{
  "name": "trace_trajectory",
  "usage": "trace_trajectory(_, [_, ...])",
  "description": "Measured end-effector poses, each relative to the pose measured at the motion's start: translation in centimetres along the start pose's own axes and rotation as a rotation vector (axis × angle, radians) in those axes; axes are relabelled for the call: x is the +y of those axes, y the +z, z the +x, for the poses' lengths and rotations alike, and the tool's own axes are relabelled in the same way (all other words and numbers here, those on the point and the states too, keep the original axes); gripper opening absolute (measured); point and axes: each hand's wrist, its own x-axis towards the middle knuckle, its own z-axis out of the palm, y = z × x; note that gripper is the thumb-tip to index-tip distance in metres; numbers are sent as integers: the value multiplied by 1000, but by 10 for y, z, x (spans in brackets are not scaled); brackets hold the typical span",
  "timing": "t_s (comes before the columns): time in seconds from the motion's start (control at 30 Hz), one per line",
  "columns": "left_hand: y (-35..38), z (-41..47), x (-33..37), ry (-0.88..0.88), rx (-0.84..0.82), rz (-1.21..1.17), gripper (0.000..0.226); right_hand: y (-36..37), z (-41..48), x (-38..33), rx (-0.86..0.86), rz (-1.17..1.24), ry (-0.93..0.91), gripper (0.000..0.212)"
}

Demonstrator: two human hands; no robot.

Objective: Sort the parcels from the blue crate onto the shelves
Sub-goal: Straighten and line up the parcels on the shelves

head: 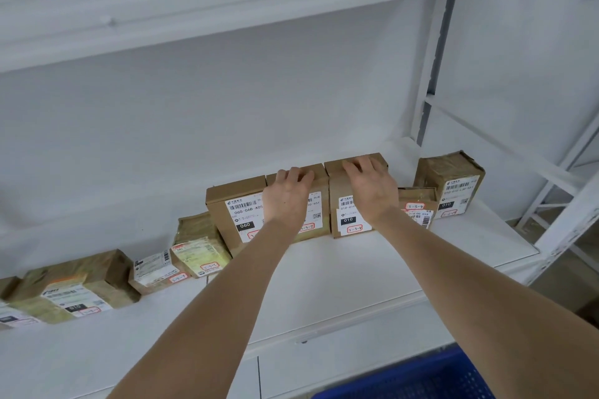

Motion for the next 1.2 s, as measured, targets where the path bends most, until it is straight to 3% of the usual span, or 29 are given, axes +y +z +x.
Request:
trace_trajectory(0.1, [4, -5, 5, -1, 56, 13, 76, 11, 1, 3, 45, 5, -13, 67])
trace_trajectory(0.2, [20, -8, 4, 27, -9, -18, 74, 15, 0, 2, 58, 18, -11, 68])
trace_trajectory(0.5, [14, -5, 6, 11, -31, -3, 71, 3, 1, 6, -51, -53, -65, 71])
trace_trajectory(0.57, [9, -4, 14, -22, -29, -18, 68, 0, -3, 10, 36, -49, -102, 67])
trace_trajectory(0.67, [2, -7, 42, 20, 4, -33, 68, -6, -21, 32, 148, 31, -18, 55])
trace_trajectory(0.77, [6, -3, 78, 112, 64, -62, 78, -5, -41, 68, -15, 7, 68, 54])
trace_trajectory(0.93, [7, 25, 110, 124, -47, -51, 75, 18, -54, 100, -265, -27, 91, 75])
trace_trajectory(1.2, [27, 29, 120, 83, -88, 53, 86, 44, -40, 104, -207, -8, 78, 69])
